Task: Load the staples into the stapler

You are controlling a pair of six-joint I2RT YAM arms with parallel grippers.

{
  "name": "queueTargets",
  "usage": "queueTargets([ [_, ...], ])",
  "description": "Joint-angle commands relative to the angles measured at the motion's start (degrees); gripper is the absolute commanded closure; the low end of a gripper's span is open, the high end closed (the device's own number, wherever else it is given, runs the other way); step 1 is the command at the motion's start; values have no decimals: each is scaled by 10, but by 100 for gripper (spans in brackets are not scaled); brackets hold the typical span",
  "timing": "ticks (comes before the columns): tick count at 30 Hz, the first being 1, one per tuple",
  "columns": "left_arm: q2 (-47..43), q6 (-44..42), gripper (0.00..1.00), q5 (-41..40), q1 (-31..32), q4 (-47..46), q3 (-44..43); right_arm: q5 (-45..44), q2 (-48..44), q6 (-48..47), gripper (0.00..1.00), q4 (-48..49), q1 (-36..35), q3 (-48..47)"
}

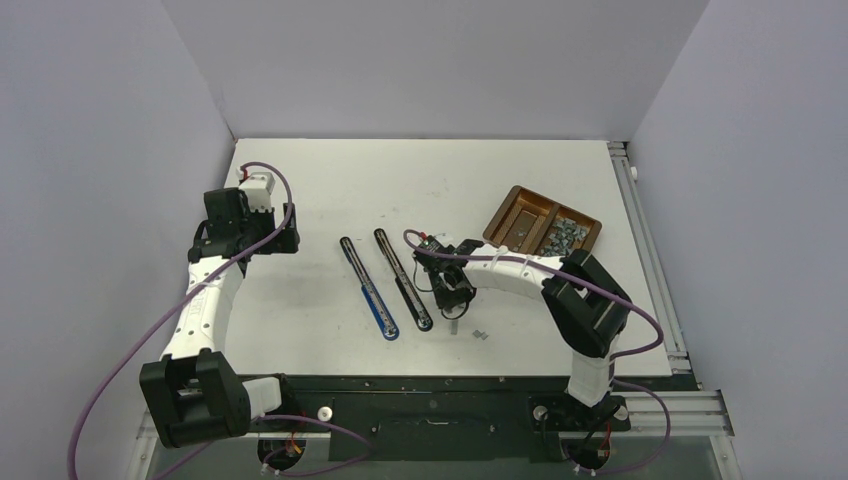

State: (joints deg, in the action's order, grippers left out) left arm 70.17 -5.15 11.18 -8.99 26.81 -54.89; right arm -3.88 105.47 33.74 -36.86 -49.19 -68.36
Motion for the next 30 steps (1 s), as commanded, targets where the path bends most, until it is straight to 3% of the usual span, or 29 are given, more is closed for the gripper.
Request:
queueTargets([
  [1, -11, -1, 4, 12, -3, -14, -8, -45, -18, -3, 91, -30, 2, -34],
  [6, -4, 1, 4, 14, -3, -14, -16, -54, -59, 2, 92, -38, 1, -65],
  [14, 7, 12, 4, 18, -3, -11, -24, -56, -110, -8, 91, 33, -21, -68],
  [22, 22, 26, 4, 17, -5, -10, -27, -89, -95, -38, 91, 127, -94, -84],
  [30, 27, 34, 4, 12, -4, -25, -5, -113, -75, -50, 91, 233, -139, -39],
])
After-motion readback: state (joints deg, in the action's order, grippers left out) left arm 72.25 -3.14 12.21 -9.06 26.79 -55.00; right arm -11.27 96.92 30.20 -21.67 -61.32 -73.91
